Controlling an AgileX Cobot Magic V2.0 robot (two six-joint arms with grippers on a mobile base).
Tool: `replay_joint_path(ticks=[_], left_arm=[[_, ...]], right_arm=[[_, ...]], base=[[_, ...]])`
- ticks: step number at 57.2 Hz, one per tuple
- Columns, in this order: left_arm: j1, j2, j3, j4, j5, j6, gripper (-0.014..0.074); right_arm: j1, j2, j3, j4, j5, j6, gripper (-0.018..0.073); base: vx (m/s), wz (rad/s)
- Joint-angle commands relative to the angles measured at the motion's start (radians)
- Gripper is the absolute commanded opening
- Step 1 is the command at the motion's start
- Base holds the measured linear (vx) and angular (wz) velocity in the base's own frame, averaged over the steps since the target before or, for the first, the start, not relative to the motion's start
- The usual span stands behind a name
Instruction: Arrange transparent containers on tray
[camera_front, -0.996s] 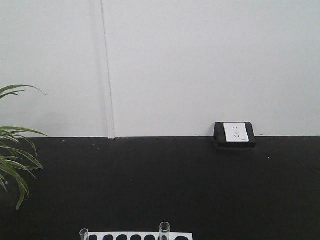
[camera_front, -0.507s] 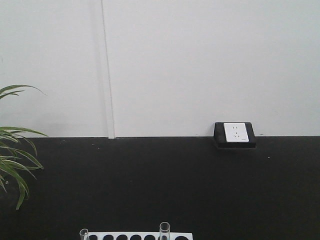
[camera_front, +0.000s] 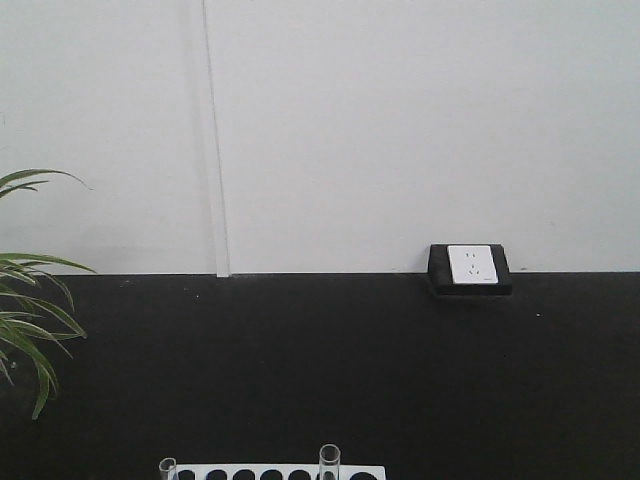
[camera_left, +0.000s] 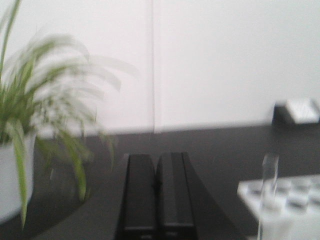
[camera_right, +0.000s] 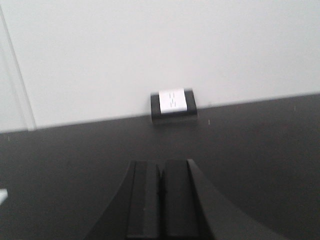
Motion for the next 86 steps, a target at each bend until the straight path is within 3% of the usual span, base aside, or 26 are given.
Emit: replay_joint_path(ticks=[1, 6, 16, 30, 49, 63, 86], left_arm=[[-0.005, -0.022, -0.016, 0.001, -0.212, -0.009, -0.0006], [-0.005, -0.022, -0.102, 0.004, -0.144, -0.004, -0.0006], [-0.004, 0.056, -0.391, 0.004, 0.113, 0.057, -0.0006], [-0.004, 0.337, -0.706, 0.000, 0.153, 0.123, -0.0006], [-0.004, 0.535, -0.732, 0.000, 0.131, 0.121, -0.0003], [-0.004, 0.608, -0.732, 0.001, 0.135, 0.123, 0.0042], [-0.004, 0.743, -0.732, -0.001, 0.167, 0.116, 0.0372]], right_arm=[[-0.003, -0.003, -0.050, 0.000, -0.120, -0.003, -0.0011], [-0.003, 0.031, -0.159, -0.006, -0.055, -0.004, -0.0011], [-0.003, 0.177, -0.420, -0.011, 0.111, -0.005, -0.0011], [-0.003, 0.423, -0.679, -0.011, 0.172, -0.005, -0.0011], [-0.003, 0.588, -0.701, 0.000, 0.181, -0.003, 0.0001], [-0.003, 0.613, -0.701, 0.000, 0.181, -0.003, 0.0093], [-0.003, 0.613, -0.701, 0.000, 0.180, -0.004, 0.0448]], base=[[0.00, 0.00], [0.00, 0.00], [0.00, 0.00], [0.00, 0.00], [0.00, 0.00], [0.00, 0.00], [0.00, 0.00]])
